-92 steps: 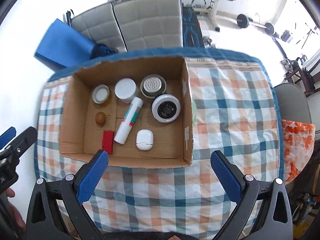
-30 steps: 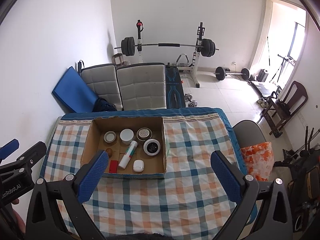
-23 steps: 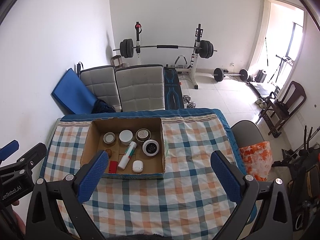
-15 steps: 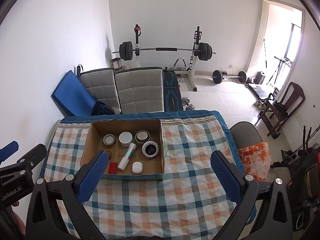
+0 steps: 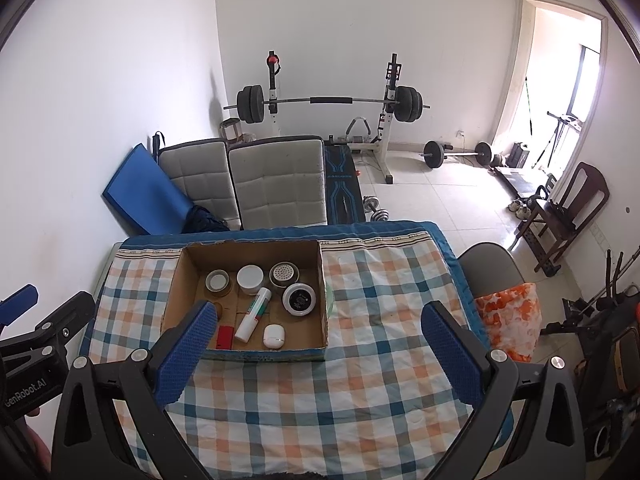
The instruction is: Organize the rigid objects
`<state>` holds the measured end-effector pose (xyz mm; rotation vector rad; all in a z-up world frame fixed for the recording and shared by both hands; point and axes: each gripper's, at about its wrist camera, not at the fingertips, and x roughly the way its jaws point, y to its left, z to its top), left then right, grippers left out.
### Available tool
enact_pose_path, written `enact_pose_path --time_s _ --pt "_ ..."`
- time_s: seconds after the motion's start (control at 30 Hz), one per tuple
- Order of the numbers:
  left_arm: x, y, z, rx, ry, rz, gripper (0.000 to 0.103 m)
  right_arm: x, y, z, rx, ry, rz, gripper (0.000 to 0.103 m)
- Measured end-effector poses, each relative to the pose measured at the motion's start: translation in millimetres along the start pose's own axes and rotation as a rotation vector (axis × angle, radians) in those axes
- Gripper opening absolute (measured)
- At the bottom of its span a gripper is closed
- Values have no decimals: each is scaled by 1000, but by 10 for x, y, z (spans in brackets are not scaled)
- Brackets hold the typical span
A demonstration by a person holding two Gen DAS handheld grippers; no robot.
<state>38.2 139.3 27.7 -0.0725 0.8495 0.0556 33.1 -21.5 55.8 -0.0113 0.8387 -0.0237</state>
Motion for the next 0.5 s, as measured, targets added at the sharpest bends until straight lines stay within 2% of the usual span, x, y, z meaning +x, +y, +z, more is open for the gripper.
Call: enact_pose_path --time_s 0.5 --pt "-10 -24 30 3 -8 -2 103 8 -15 14 2 0 1 103"
